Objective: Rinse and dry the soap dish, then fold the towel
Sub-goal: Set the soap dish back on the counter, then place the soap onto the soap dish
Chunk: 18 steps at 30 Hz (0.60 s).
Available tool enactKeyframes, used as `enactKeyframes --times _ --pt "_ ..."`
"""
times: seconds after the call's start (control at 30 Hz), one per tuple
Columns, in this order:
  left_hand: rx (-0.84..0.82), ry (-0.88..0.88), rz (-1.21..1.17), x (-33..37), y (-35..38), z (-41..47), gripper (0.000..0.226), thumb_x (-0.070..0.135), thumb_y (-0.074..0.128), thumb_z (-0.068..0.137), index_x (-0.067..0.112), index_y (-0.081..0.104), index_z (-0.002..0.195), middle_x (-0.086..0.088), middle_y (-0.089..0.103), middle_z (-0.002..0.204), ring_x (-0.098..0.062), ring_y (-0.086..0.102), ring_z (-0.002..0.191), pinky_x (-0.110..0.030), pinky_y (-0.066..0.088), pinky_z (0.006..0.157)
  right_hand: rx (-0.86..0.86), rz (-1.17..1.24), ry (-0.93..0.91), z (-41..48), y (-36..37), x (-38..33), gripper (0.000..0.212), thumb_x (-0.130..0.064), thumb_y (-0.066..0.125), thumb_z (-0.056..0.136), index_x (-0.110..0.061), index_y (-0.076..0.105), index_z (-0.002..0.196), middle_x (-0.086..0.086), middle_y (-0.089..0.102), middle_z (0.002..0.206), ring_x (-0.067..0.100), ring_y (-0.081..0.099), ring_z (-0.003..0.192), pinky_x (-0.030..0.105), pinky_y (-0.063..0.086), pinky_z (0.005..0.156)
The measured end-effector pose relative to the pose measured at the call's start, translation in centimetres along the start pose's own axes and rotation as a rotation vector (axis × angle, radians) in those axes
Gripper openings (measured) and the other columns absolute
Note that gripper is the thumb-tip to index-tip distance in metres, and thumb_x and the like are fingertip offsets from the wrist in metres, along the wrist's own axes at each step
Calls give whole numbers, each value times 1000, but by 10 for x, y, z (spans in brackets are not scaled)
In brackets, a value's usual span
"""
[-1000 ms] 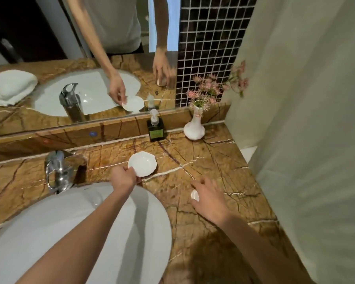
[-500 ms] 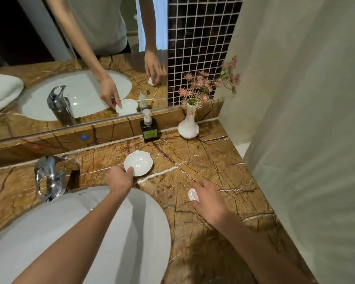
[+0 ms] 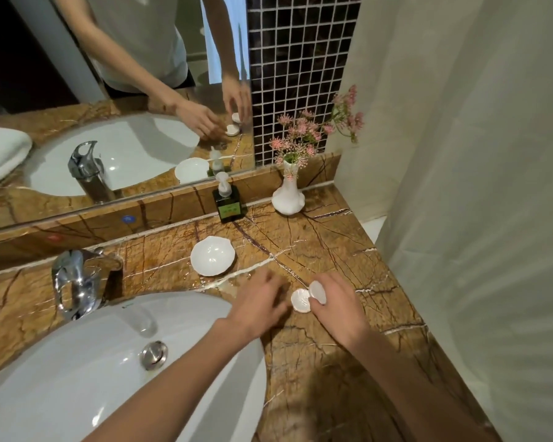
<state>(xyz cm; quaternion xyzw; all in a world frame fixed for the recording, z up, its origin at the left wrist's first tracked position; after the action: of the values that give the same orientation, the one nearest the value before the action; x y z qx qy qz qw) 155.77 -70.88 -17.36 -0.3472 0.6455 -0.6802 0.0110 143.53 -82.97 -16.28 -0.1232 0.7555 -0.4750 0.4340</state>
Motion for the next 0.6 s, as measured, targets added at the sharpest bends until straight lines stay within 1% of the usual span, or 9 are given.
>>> enactKeyframes --times 0.03,0.1,0.17,0.3,0.4,0.53,0.6 --pt "-50 39 47 8 9 6 46 46 60 83 26 50 124 -2 52 114 -20 50 103 -37 45 91 15 5 23 0 -6 4 45 -21 63 89 -18 51 132 0 51 131 20 49 120 34 41 101" --pt "-90 62 95 20 22 16 55 52 63 79 28 49 127 -2 53 114 -21 49 104 -36 43 90 26 12 69 -2 -16 12 47 -21 65 88 -20 50 133 0 51 133 19 49 121 33 39 103" --pt "-97 82 143 25 33 21 58 54 64 77 27 50 126 -1 53 111 -20 49 101 -34 43 86 31 20 91 -4 -21 18 49 -21 64 89 -20 48 136 -1 49 137 18 47 124 30 35 106" --pt "-122 77 180 24 43 25 54 45 66 79 22 51 126 -4 53 111 -23 55 99 -36 52 84 37 24 87 -5 -23 21 51 -21 65 89 -21 47 136 -1 48 139 18 46 126 30 34 107" --pt "-135 68 170 26 44 26 51 35 67 77 17 54 123 -7 54 110 -27 54 101 -40 52 82 39 21 71 -5 -21 18 51 -19 66 88 -19 48 136 0 51 137 18 46 125 30 34 106" --pt "-29 26 60 19 31 27 41 34 66 76 13 58 110 -5 53 104 -24 54 94 -32 49 76 23 39 46 0 -17 9 52 -19 66 87 -19 47 135 -1 52 135 18 48 123 32 38 104" --pt "50 -32 27 5 13 29 45 34 66 76 13 58 114 -7 55 110 -24 54 98 -31 49 80 18 47 22 5 -14 0 52 -20 66 87 -20 47 136 -1 52 135 18 48 123 33 39 104"
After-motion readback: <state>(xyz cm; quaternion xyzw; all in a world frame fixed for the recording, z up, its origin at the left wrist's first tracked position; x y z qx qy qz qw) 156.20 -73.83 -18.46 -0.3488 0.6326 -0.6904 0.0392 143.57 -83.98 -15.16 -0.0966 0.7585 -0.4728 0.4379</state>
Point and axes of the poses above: each hand's wrist, its own z-axis towards the middle knuckle, its own y-axis out of the palm, x = y × z, the point moved 2 cm from there along z, towards the middle knuckle
